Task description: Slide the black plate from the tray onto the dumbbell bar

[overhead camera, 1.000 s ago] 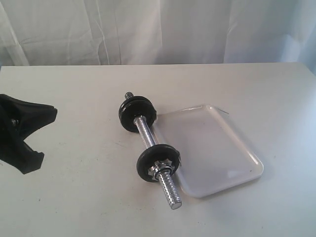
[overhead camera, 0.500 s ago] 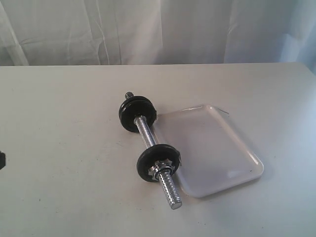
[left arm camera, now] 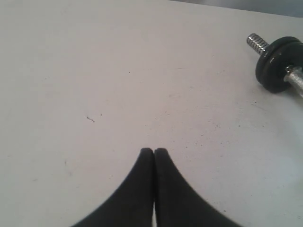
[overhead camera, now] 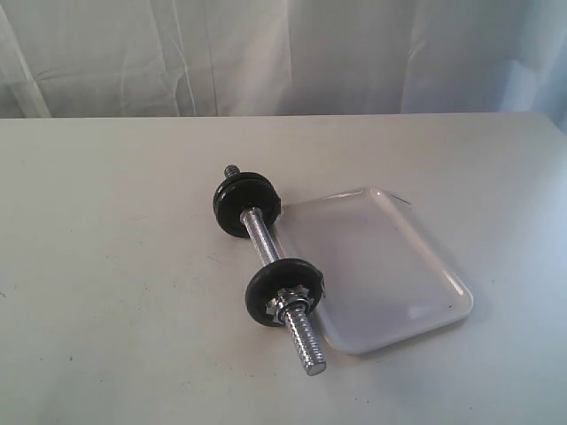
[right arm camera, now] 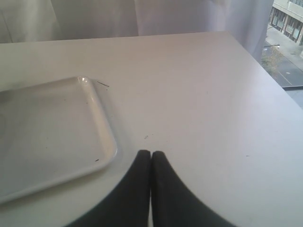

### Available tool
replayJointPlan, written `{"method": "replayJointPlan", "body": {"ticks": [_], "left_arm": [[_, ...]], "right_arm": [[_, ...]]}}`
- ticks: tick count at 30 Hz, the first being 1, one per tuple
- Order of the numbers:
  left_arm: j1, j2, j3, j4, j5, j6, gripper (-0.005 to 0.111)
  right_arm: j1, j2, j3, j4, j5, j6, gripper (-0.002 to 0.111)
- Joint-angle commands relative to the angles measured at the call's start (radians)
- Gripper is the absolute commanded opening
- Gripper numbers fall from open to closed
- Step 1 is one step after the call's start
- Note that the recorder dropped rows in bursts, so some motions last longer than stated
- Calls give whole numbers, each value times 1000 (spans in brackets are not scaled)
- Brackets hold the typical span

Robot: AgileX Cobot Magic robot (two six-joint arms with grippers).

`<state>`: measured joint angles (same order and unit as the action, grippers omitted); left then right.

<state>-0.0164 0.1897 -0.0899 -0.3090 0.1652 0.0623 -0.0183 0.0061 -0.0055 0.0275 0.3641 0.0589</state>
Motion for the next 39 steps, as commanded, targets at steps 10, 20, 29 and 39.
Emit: {"method": "replayJointPlan", "body": {"ticks": [10, 20, 29, 39], "left_arm": [[54, -178, 90, 35, 64, -70, 0], [54, -190, 90, 92, 61, -62, 0], [54, -190, 90, 95, 61, -62, 0], [54, -190, 90, 95, 61, -62, 0]], "right_arm": [[-8, -6, 6, 2, -14, 1, 0], [-8, -6, 6, 2, -14, 1, 0], [-8, -6, 6, 2, -14, 1, 0], [-8, -6, 6, 2, -14, 1, 0]]}}
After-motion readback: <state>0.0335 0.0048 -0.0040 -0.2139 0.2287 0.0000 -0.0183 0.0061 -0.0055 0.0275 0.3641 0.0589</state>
